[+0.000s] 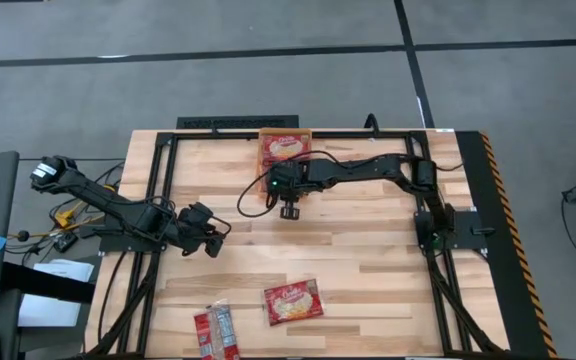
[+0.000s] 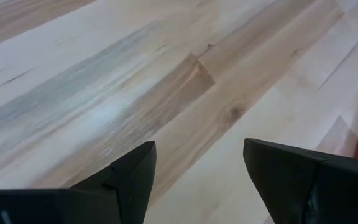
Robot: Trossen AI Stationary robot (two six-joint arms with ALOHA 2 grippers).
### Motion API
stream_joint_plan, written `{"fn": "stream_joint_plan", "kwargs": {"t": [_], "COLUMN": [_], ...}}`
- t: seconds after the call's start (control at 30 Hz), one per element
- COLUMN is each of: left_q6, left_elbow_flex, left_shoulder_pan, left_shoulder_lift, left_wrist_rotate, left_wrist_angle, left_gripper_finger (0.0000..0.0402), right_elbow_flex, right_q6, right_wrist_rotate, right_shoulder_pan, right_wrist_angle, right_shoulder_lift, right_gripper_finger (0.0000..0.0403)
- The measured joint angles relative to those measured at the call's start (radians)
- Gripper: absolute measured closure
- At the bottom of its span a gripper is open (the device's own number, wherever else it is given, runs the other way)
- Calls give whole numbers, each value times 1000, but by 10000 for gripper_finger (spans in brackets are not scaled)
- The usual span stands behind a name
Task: Sort popcorn bags into baskets
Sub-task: Adjust the orange bin
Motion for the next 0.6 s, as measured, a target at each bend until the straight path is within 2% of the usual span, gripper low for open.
{"fn": "stream_joint_plan", "kwargs": {"t": [0.17, 0.4, 0.6], "left_q6": [-30, -88, -107], "left_elbow_flex": [0, 0, 0], "left_shoulder_pan": [0, 0, 0], "left_shoulder_lift": [0, 0, 0], "left_wrist_rotate": [-26, -55, -86], "left_wrist_angle": [1, 2, 2], "left_gripper_finger": [171, 171, 171], "right_elbow_flex": [1, -1, -5], "right_q6": [-46, -70, -81], "right_wrist_rotate": [0, 7, -3], "right_shoulder_pan": [-6, -2, -30], "right_wrist_angle": [4, -41, -142], "right_shoulder_lift": [-1, -97, -118], "right_gripper_finger": [396, 375, 393]}}
